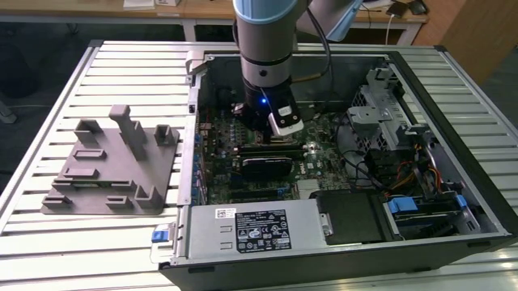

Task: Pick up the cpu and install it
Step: 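Install the second cpu locking lever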

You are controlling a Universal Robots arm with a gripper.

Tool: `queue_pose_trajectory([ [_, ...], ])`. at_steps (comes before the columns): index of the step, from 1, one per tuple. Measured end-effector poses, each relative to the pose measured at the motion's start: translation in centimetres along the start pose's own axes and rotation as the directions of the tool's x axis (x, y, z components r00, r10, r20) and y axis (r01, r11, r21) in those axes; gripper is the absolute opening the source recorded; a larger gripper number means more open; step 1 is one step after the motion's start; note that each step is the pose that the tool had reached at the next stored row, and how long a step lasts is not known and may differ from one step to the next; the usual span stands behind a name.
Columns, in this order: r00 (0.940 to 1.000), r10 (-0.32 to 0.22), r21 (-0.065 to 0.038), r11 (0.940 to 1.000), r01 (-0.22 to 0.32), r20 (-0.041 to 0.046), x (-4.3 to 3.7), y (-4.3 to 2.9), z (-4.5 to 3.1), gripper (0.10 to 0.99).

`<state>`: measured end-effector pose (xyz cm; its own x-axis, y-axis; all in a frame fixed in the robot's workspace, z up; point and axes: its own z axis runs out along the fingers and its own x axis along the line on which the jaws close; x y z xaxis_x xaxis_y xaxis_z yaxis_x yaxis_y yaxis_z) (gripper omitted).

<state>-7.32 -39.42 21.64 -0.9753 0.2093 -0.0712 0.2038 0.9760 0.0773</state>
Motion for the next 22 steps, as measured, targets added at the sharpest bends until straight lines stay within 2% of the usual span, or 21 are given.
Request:
queue_pose_trajectory([
  [3, 1.0, 0.001, -0.016, 0.9999, -0.001, -0.0032, 0.02, -0.45, -0.01, 0.106],
  [7, 0.9999, 0.003, -0.063, 0.998, -0.004, -0.0133, 0.24, -0.74, 0.08, 0.106],
  [8, 0.9999, 0.003, -0.07, 0.9976, -0.004, -0.0148, 0.31, -0.84, 0.12, 0.106],
  [17, 0.9999, 0.002, -0.073, 0.9973, -0.003, -0.0157, 0.78, -1.56, 0.47, 0.106],
  [22, 0.9999, 0.002, -0.08, 0.9968, -0.003, -0.0172, 0.94, -1.75, 0.86, 0.106],
])
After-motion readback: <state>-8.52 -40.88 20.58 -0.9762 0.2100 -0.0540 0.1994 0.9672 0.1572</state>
